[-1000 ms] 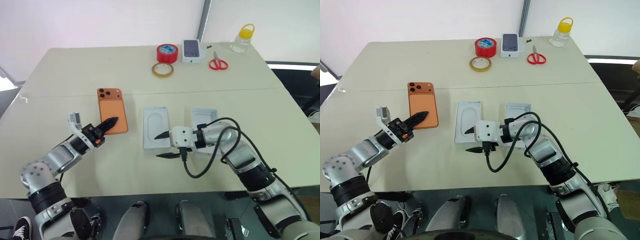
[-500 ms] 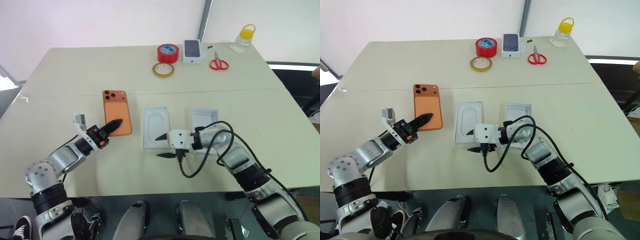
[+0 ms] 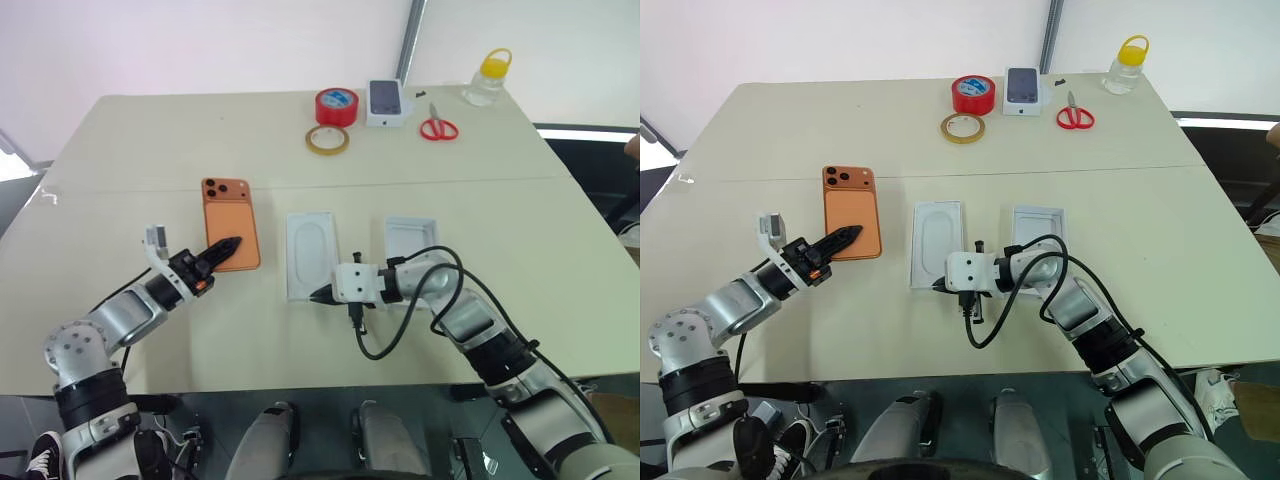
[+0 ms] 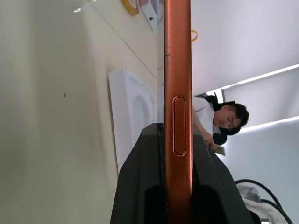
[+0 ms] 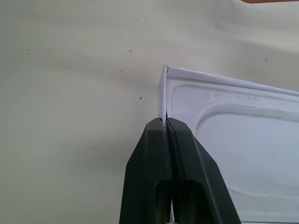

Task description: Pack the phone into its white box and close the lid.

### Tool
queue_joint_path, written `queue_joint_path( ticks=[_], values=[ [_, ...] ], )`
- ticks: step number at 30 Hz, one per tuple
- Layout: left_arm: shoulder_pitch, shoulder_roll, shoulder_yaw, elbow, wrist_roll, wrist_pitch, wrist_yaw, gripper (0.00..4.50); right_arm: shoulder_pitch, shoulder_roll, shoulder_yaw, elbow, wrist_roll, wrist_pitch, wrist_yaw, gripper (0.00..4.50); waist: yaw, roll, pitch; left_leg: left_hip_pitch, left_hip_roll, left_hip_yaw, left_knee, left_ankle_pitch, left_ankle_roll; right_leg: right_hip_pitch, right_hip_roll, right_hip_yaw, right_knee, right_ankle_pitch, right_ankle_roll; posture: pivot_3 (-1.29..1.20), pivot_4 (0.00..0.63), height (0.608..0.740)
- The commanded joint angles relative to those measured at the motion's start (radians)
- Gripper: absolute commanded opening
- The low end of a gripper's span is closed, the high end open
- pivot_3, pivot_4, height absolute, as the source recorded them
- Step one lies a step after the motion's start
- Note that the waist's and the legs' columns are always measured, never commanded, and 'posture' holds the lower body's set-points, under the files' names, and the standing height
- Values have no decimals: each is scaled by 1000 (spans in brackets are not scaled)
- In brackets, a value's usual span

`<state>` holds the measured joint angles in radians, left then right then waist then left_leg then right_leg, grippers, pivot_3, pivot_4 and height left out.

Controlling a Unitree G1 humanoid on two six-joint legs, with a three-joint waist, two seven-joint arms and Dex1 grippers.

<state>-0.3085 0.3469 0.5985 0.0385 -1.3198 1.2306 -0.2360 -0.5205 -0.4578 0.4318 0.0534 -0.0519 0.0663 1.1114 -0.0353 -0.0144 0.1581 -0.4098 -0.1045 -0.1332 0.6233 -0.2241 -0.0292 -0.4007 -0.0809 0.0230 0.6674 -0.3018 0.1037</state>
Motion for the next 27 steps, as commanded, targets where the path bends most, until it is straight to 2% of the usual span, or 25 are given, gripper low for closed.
queue_joint_path(
  ticks=[1, 11, 16, 19, 22, 24, 27],
  values=[
    [-4, 10, -11, -19, -40, -20, -24, 0, -1, 7, -3, -75, 38, 54, 18, 26, 0, 0, 0, 0, 0, 0, 0, 0, 0, 0, 0, 0, 0, 0, 0, 0, 150, 740],
    [-22, -7, -60, -33, -42, -40, -18, 0, -23, 84, 49, -183, -33, 335, -94, 26, 0, 0, 0, 0, 0, 0, 0, 0, 0, -1, 0, 0, 0, 0, 0, 0, 150, 740],
    [-20, -45, -129, -57, -19, -56, -22, 0, -19, 90, 66, -194, -37, 354, -109, 26, 5, 0, 0, 0, 0, 0, 0, 0, 0, 0, 0, 0, 0, 0, 0, 0, 150, 740],
    [-26, -63, -157, -57, -9, -73, -18, 0, -23, 75, 48, -199, -21, 336, -100, 861, 9, 0, 0, 0, 0, 0, 0, 0, 0, 0, 0, 0, 0, 0, 0, 0, 150, 740],
    [-33, -67, -186, -52, 3, -84, -26, 0, -25, 41, 11, -228, 36, 321, -49, 2335, 16, 0, 0, 0, 0, 0, 0, 0, 0, 0, 0, 0, -1, 0, 0, 0, 150, 740],
    [-37, -69, -204, -52, 16, -99, -36, 0, -25, -6, -17, -278, 122, 357, 38, 3355, 21, 0, 0, 0, 0, 0, 0, 0, 0, 0, 0, 0, -1, 0, 0, 0, 150, 740],
    [-45, -71, -212, -41, 14, -97, -37, 0, -52, -34, -76, -266, 166, 354, 44, 3355, 21, 0, 0, 0, 0, 0, 0, -1, 1, 1, -1, 0, -3, 0, 0, 0, 150, 740]
  ],
)
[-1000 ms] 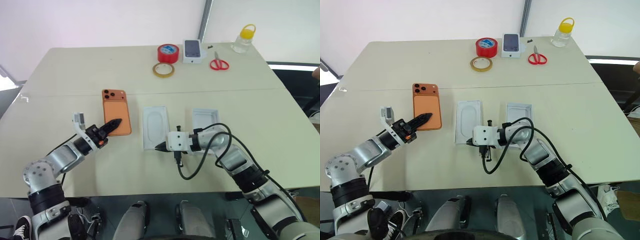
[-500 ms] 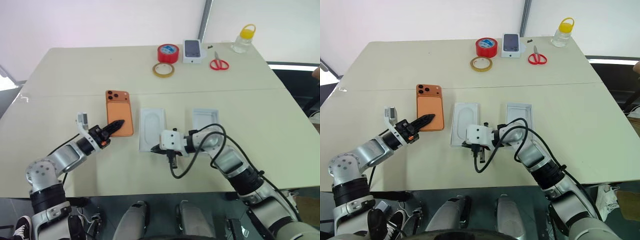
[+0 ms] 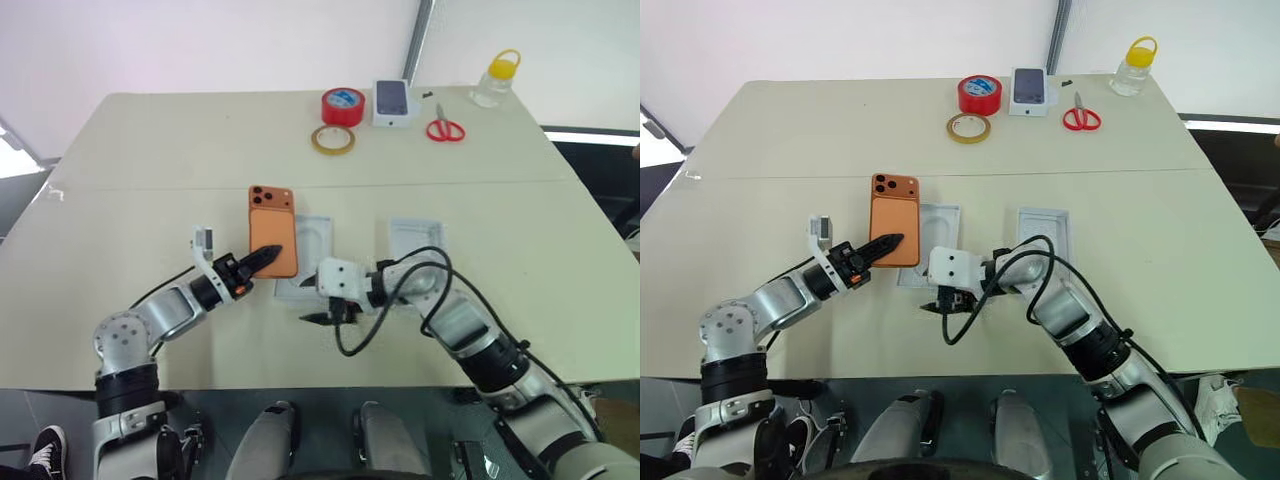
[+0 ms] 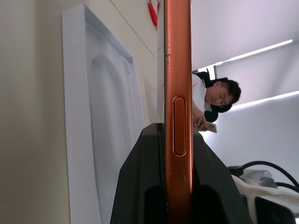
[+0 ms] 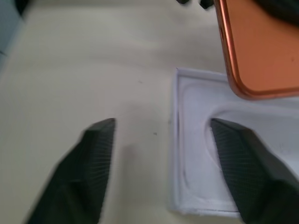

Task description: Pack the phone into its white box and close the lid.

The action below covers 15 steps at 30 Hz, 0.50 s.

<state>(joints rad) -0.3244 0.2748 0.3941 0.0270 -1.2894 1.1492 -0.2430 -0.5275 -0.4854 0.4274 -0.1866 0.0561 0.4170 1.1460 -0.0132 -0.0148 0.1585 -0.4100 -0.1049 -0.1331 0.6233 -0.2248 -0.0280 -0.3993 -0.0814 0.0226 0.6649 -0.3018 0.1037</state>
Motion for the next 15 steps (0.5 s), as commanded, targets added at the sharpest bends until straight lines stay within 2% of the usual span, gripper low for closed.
queue_joint_path(
  ticks=[1, 9, 15],
  values=[
    [-31, 1, -15, -26, -8, -19, -34, 0, -59, -15, -92, 9, 52, -15, -7, 3355, -2, 0, 0, 0, 0, 0, 0, 0, 0, 0, 0, 0, 0, 0, 0, 0, 150, 740],
    [-28, -13, -67, -16, 10, -2, -43, 0, -122, -50, -212, 290, 17, -137, -118, 3355, 1, 0, 0, 0, 0, 0, 0, 0, 0, 0, 0, 0, 0, 0, 0, 0, 150, 740],
    [-29, -18, -96, 6, 20, 15, -51, 0, -89, -81, -248, 369, 29, -246, -114, 3355, -2, 0, 0, 0, 0, 1, 0, 1, -1, 0, 0, 0, 0, 0, 0, 0, 150, 740]
  ],
)
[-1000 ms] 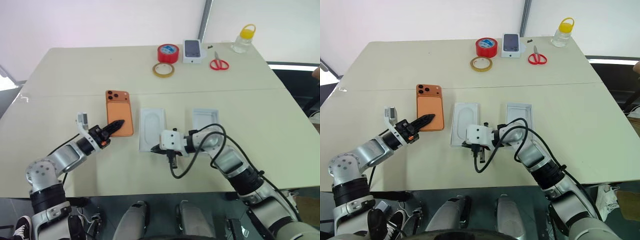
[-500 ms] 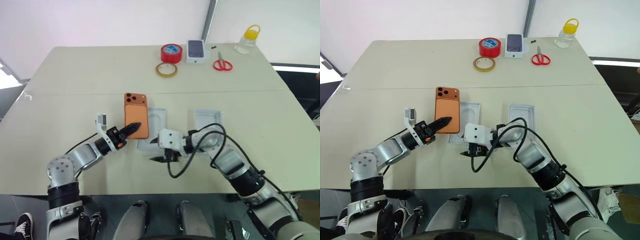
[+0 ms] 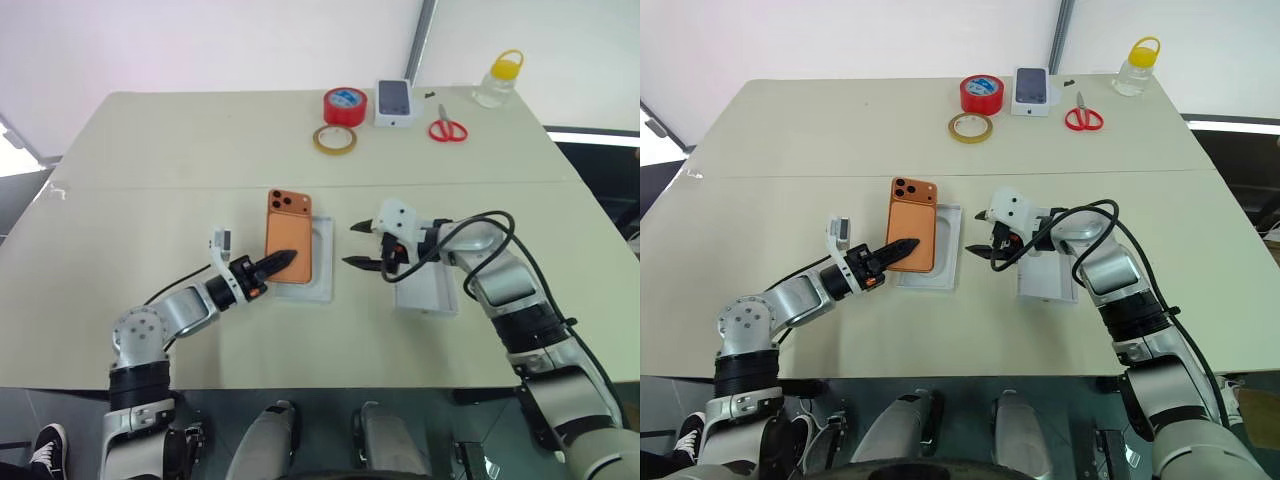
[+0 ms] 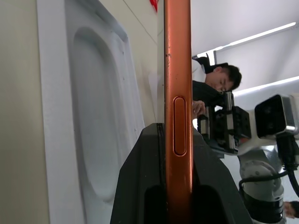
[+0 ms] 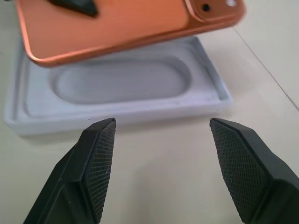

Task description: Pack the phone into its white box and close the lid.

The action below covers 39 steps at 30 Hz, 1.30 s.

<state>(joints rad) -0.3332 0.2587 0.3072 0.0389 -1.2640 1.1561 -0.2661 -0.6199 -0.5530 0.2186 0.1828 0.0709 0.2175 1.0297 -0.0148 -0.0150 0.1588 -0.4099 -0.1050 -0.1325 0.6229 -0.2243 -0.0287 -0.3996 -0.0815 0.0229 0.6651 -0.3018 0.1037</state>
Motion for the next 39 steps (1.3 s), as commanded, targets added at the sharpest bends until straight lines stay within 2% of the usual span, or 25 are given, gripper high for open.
queue_joint_path(
  ticks=[1, 10, 23, 29, 31, 33, 34, 36, 38, 39],
  values=[
    [-23, -5, -11, -2, -4, 8, -27, 0, 5, -16, -37, 0, 12, -53, 3, 3355, 0, 0, 0, 0, 0, 0, 0, 0, 0, 0, 0, 0, 0, 0, 0, 0, 150, 740],
    [-28, -1, -12, -7, 4, 25, -17, 4218, -1, -16, -29, 14, -4, -77, -13, 3396, 0, 0, 0, 0, 0, 0, 1, 0, 0, 1, 0, 0, 0, 0, 0, 0, 150, 740],
    [-29, 150, -10, -108, 6, 101, -50, 4218, -20, 7, -9, 39, -19, -100, -10, 3396, -1, 0, 0, 1, 0, 0, 0, 0, 0, 0, 0, 0, 0, 0, 0, 0, 150, 740],
    [-30, 283, -15, -142, 135, 4, -156, 4218, -26, 16, -5, 46, -22, -105, -7, 3396, -2, 1, 0, 1, 0, 0, 0, 0, 0, 0, 0, 0, 0, 0, 0, 0, 150, 740],
    [-55, 299, -4, -101, 182, -49, -162, 3709, -29, 18, -5, 47, -20, -106, -3, 3396, -1, 1, 0, 1, 0, 0, 0, 0, -1, 0, 0, 0, 0, 0, 0, 0, 150, 740],
    [-88, 291, 18, -54, 220, -105, -153, 2948, -35, 26, -5, 56, -19, -103, -4, 2850, 2, 1, 0, 1, 0, 0, 0, 0, 0, 0, 0, 0, 0, 0, 0, 0, 150, 740],
    [-97, 292, 12, -40, 244, -120, -150, 2409, -38, 29, -3, 60, -21, -101, -5, 2502, 2, 0, 1, 1, 0, 0, 0, 0, 0, 0, 0, 0, 0, 0, 0, 0, 150, 740],
    [-98, 302, -34, -43, 311, -167, -183, 1357, -43, 29, 10, 72, -45, -110, -12, 1459, 1, 0, 1, 0, 0, 0, 0, 0, 0, 0, 0, 0, 0, 0, 0, 0, 150, 740],
    [-75, 349, -193, -47, 512, -287, -214, 352, -44, 34, 24, 96, -83, -127, -45, 442, 1, 1, 1, 0, 0, 0, -1, 0, -1, 0, 0, 0, -1, 0, 0, 0, 150, 740],
    [-67, 356, -252, -48, 580, -338, -236, 15, -41, 40, 30, 103, -102, -141, -65, 47, 1, 1, 0, 1, 0, 0, -1, 0, -1, 0, 0, 0, -1, 0, 0, 0, 150, 740]
  ],
)
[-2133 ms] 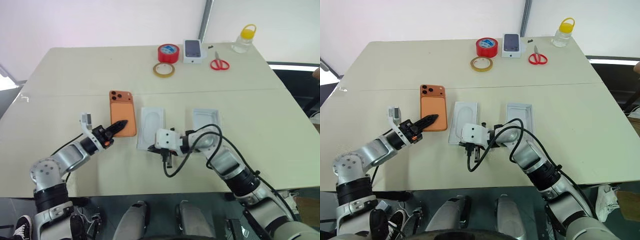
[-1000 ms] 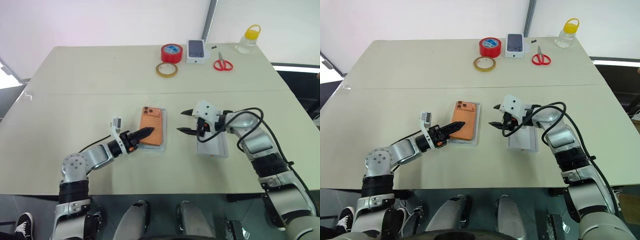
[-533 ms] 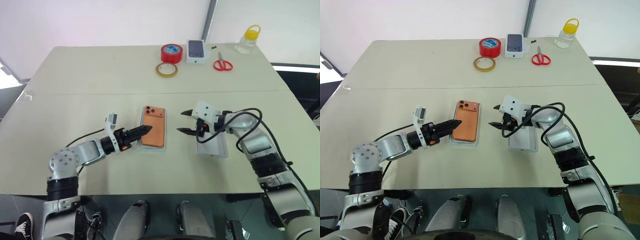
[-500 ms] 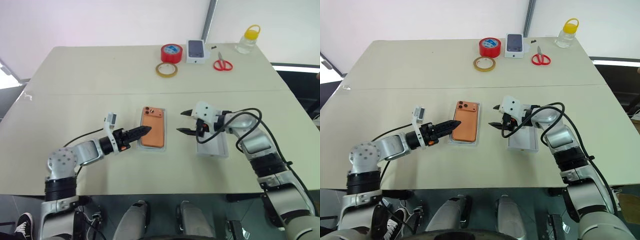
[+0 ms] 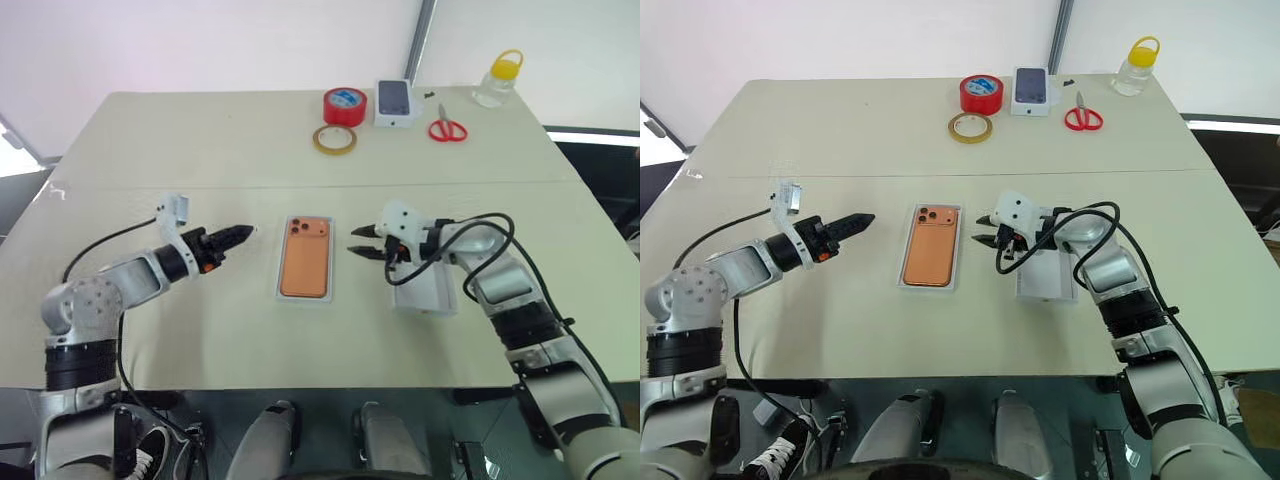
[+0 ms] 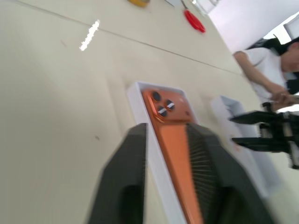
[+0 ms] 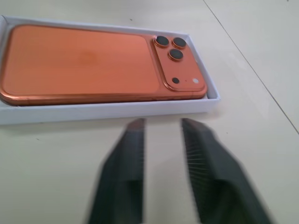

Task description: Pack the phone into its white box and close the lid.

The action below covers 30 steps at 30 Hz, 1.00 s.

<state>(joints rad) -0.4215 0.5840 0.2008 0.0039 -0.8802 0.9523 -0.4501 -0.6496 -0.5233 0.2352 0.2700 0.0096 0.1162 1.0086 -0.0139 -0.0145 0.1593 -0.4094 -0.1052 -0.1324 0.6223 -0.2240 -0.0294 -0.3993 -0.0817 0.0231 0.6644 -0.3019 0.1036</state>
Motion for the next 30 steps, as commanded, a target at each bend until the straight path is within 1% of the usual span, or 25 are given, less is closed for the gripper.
queue_joint_path(
  ticks=[1, 4, 8, 12, 15, 17, 19, 21, 26, 30],
  values=[
    [24, 30, -184, -8, 240, -165, -64, 15, -9, 16, 17, 20, -52, -49, -57, 47, 0, 1, 0, 0, 0, 0, -1, 0, 0, 0, 0, 0, 0, 0, 0, 0, 150, 740],
    [13, 19, -289, 4, 376, -252, -75, 15, 8, 25, 37, 12, -72, -72, -70, 47, 0, 0, 0, 0, 0, 1, -1, 0, 0, -1, 0, 1, 0, 0, 0, 0, 150, 740],
    [-11, -20, -381, 5, 472, -284, -99, 15, 35, 32, 73, -16, -103, -75, -66, 47, 3, 1, 0, 0, 0, 0, -1, 0, 0, 0, 0, 1, 0, 0, 0, 0, 150, 740],
    [-53, -103, -440, 9, 458, -220, -172, 15, 46, 36, 62, -47, -84, -56, -60, 47, 7, 1, 0, 0, -1, 0, 0, 0, 1, 1, -1, 0, 0, 0, 0, 0, 150, 740],
    [-75, -135, -470, 16, 481, -211, -209, 15, 47, 25, 48, -55, -76, -37, -50, 47, 4, 1, 0, 0, -1, 0, 1, 0, 1, 1, 0, -1, 0, 0, 0, 0, 150, 740],
    [-105, -178, -490, 16, 486, -196, -223, 15, 58, -5, 48, -62, -90, -55, -37, 47, 7, 1, 0, 0, -1, 0, 1, 0, 1, 1, 0, -1, 0, 0, 0, 0, 150, 740],
    [-158, -253, -508, 23, 477, -161, -228, 15, 79, -47, 28, -87, -76, -42, -12, 47, 17, 1, 0, 0, -1, -1, 1, 0, 1, 2, 0, -1, 0, 0, 1, 0, 150, 740],
    [-195, -315, -540, 39, 502, -183, -242, 15, 115, -96, 9, -134, -43, 13, 41, 47, 30, 1, 0, -1, -2, -1, 4, -1, 3, 3, -1, -2, -1, -1, 2, 0, 150, 740],
    [-219, -377, -589, 94, 574, -219, -266, 15, 171, -154, -30, -198, -42, 38, 47, 47, 26, 0, 0, -1, -3, -1, 7, -3, 5, 6, -2, -2, -3, -2, 4, 0, 150, 740],
    [-227, -440, -596, 136, 602, -235, -273, 15, 215, -200, -60, -207, -51, 24, 48, 47, 29, 1, 0, 0, -3, -1, 7, -3, 6, 6, -2, -2, -1, -2, 4, 0, 150, 740]
  ],
)
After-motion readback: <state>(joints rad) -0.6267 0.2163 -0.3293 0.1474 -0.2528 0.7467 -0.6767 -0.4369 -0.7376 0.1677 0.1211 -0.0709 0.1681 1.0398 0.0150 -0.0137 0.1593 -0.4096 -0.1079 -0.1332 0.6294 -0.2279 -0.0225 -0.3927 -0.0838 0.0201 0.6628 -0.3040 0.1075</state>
